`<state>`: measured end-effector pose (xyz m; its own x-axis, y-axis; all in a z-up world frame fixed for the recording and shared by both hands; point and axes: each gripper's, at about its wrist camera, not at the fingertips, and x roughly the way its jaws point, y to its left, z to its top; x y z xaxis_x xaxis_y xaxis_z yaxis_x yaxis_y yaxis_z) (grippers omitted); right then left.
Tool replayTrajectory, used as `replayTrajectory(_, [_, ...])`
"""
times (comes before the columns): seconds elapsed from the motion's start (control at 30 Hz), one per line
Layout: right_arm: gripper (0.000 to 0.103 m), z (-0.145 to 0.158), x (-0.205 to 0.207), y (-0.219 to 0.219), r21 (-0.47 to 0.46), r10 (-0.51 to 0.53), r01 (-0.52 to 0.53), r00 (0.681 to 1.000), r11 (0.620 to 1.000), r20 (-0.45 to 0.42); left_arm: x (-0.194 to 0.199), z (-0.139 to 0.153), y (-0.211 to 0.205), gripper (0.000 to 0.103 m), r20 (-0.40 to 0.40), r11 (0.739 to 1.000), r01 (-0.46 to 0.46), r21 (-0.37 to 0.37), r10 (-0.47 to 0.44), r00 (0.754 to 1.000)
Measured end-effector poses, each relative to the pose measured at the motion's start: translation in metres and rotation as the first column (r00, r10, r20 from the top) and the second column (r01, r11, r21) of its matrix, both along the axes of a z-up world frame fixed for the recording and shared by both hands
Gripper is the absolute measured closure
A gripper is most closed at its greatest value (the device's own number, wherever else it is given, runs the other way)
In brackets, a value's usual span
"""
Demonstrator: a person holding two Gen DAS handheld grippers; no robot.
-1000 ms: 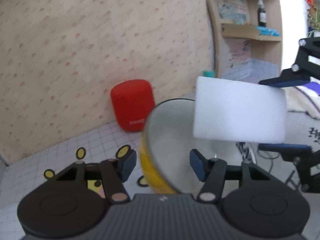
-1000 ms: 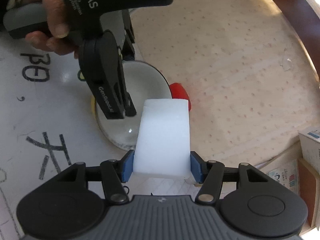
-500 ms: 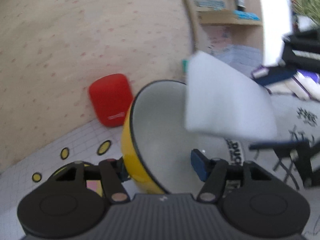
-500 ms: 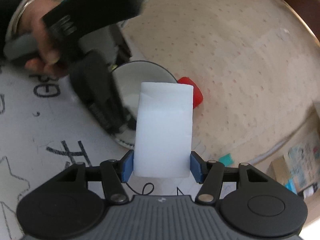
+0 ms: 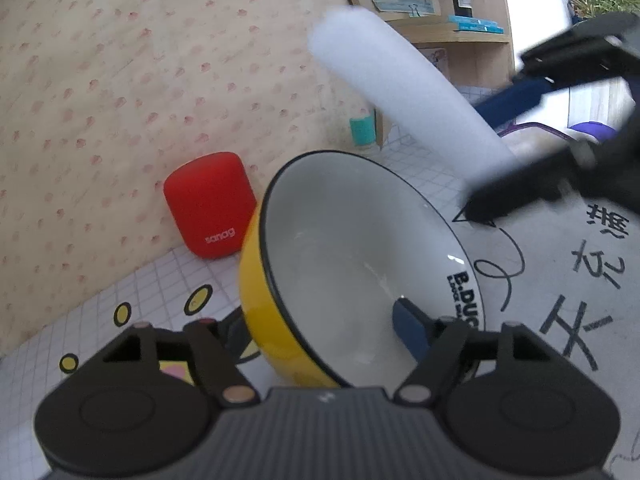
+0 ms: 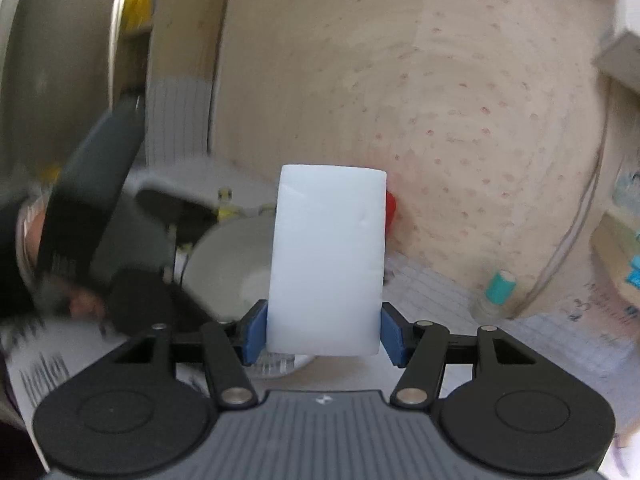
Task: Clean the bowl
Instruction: 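Wipe the white sponge inside the bowl with the right tool while the left tool holds it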
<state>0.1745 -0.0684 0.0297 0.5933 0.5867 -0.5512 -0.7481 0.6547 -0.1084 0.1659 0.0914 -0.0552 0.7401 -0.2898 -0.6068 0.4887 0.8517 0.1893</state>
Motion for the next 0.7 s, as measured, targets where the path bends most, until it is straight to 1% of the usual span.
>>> replayTrajectory(0.1, [0.047, 0.004, 0.021, -0.005, 0.087, -0.013, 0.019, 0.998, 0.996, -0.068, 0.000, 0.000, 0.000, 0.026, -0.002, 1.000, -0.006, 0.002, 0.006, 1.000])
replayTrajectory(0.17, [0.046, 0.001, 0.030, -0.007, 0.094, -0.023, 0.031, 0.996, 0.995, -0.081, 0.001, 0.000, 0.000, 0.023, 0.000, 1.000, -0.011, 0.005, 0.011, 1.000])
replayTrajectory(0.23, [0.046, -0.003, 0.038, -0.012, 0.112, -0.025, 0.039, 0.993, 0.993, -0.118, 0.001, 0.001, 0.001, 0.021, 0.002, 1.000, -0.017, 0.007, 0.017, 1.000])
replayTrajectory(0.37, [0.046, -0.016, 0.035, -0.023, 0.071, -0.064, 0.077, 0.985, 0.995, -0.163, 0.002, 0.001, 0.003, 0.018, 0.005, 1.000, -0.028, 0.012, 0.028, 1.000])
replayTrajectory(0.4, [0.046, -0.024, 0.034, -0.026, 0.040, -0.085, 0.093, 0.981, 0.995, -0.177, 0.003, 0.001, 0.003, 0.018, 0.006, 0.999, -0.031, 0.013, 0.031, 1.000])
replayTrajectory(0.47, [0.046, -0.031, 0.033, -0.028, 0.013, -0.092, 0.096, 0.977, 0.995, -0.190, 0.003, 0.002, 0.004, 0.018, 0.007, 0.999, -0.037, 0.015, 0.036, 0.999])
replayTrajectory(0.53, [0.045, -0.039, 0.030, -0.024, -0.032, -0.096, 0.091, 0.977, 0.995, -0.189, 0.002, 0.001, 0.000, 0.018, 0.010, 1.000, -0.020, 0.021, 0.019, 1.000])
replayTrajectory(0.6, [0.041, -0.042, 0.026, -0.017, -0.073, -0.095, 0.084, 0.982, 0.994, -0.165, 0.003, 0.000, -0.003, 0.017, 0.015, 1.000, -0.014, 0.022, 0.014, 1.000])
replayTrajectory(0.63, [0.033, -0.044, 0.024, -0.014, -0.094, -0.094, 0.080, 0.984, 0.992, -0.153, 0.004, 0.000, -0.002, 0.017, 0.014, 1.000, -0.014, 0.020, 0.014, 1.000])
replayTrajectory(0.67, [0.022, -0.044, 0.021, -0.013, -0.119, -0.100, 0.084, 0.986, 0.989, -0.133, 0.005, 0.000, -0.002, 0.017, 0.011, 1.000, -0.015, 0.017, 0.015, 1.000])
replayTrajectory(0.7, [0.018, -0.045, 0.017, -0.012, -0.145, -0.106, 0.089, 0.988, 0.985, -0.113, 0.006, 0.000, -0.001, 0.017, 0.009, 1.000, -0.016, 0.014, 0.015, 1.000])
